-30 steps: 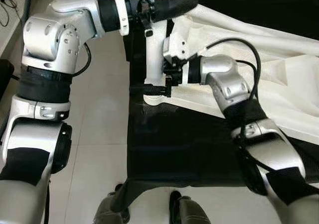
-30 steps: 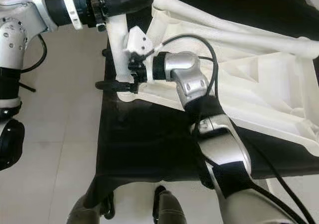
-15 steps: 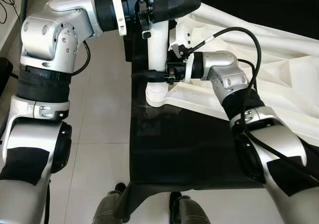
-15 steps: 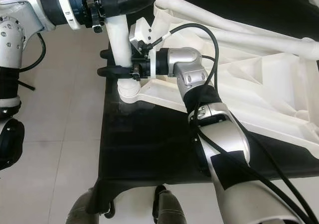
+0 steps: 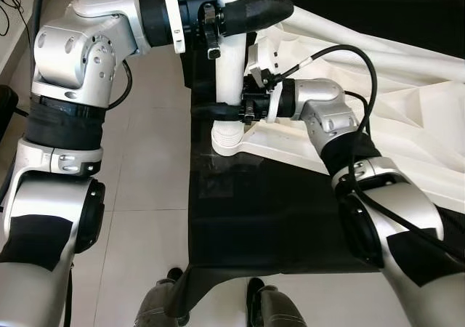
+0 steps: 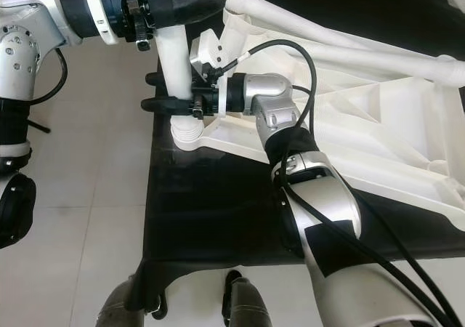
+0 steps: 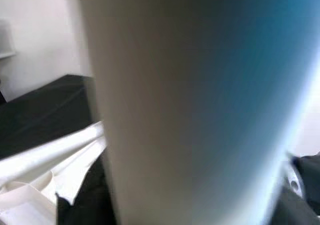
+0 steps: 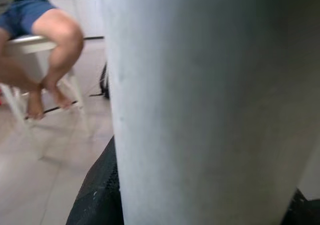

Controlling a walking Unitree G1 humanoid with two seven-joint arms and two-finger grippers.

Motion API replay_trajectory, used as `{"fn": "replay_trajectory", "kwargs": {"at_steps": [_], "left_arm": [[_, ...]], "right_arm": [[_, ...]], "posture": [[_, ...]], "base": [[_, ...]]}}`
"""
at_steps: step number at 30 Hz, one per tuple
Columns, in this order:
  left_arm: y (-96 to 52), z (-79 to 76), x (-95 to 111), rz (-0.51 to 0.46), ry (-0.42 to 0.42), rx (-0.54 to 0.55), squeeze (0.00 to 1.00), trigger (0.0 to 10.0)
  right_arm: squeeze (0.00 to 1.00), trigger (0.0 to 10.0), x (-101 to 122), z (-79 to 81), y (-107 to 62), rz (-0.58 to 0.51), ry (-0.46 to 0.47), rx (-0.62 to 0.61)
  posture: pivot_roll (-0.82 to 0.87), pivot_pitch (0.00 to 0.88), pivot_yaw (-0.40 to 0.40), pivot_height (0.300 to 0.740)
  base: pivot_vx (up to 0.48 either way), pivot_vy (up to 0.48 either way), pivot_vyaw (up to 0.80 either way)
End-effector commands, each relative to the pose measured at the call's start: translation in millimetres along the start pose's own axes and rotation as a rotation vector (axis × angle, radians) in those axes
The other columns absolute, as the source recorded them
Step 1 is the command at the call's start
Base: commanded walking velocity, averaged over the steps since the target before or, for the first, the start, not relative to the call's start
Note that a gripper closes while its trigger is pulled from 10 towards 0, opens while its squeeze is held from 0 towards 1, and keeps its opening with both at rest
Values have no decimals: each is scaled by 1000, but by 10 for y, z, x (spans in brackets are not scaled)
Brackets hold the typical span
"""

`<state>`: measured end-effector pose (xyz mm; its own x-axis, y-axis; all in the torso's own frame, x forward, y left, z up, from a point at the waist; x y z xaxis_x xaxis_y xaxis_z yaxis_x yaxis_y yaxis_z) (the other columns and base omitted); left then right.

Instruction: Building children table

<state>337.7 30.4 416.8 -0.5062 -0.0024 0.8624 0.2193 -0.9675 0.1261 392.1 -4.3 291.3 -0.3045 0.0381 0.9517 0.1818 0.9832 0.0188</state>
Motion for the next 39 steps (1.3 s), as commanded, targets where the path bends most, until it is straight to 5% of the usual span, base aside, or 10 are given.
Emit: {"fn": "replay_trajectory", "kwargs": {"at_steps": [1, 2, 3, 13, 24, 25, 32, 34, 35, 39], "left_arm": [[232, -133, -133, 62, 15, -49, 1000, 10000], [232, -133, -133, 62, 15, -49, 1000, 10000], [233, -112, -133, 65, 21, -37, 0, 10000], [207, -6, -79, 49, 6, 9, 0, 10000], [208, 18, -44, 32, 6, 25, 0, 10000], [198, 14, -34, 22, -3, 22, 0, 0], [198, 17, -16, 8, -2, 22, 0, 0], [200, 24, -9, 5, 0, 23, 0, 0], [201, 30, -4, 2, 1, 25, 0, 0], [203, 39, 2, 0, 1, 27, 0, 0]], "right_arm": [[0, 0, -179, 89, 289, 40, -35, -81], [0, 0, -179, 89, 289, 40, -35, -81], [0, 0, -197, 66, 285, 43, -34, -110], [0, 0, -619, 114, 189, 225, -101, -760], [0, 0, -536, 89, 251, 216, -60, -843], [0, 0, -516, 102, 234, 226, -49, -867], [0, 0, -483, 87, 196, 238, -58, -892], [0, 3137, -488, 80, 187, 251, -64, -887], [0, 10000, -492, 63, 182, 259, -70, -878], [0, 10000, -494, 37, 176, 273, -76, -874]], "posture": [[-60, 301, -21, 740], [-60, 301, -21, 740], [-59, 300, -21, 740], [-61, 292, -25, 740], [-65, 286, -32, 740], [-67, 286, -35, 740], [-71, 286, -36, 740], [-72, 288, -39, 740], [-72, 285, -41, 740], [-73, 286, -42, 740]], "base": [[0, 0, 0], [0, 0, 0], [0, 0, 0], [0, 0, 0], [0, 0, 0], [0, 0, 0], [0, 0, 0], [0, 0, 0], [0, 0, 0], [0, 0, 0]]}}
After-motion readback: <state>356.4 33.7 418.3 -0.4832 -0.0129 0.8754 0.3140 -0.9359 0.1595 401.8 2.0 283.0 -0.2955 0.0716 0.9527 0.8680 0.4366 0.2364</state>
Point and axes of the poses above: a point about 5 cm out from each wrist's last joint towards the gripper, its own y axis pointing out of the wrist towards the gripper, its own x axis along the axis of the wrist's last joint, z = x × y, the point moved 6 cm from there along y, pointing out of the wrist towards the gripper, and after that the axes turned 4 degrees about y, right-handed, at the moved point
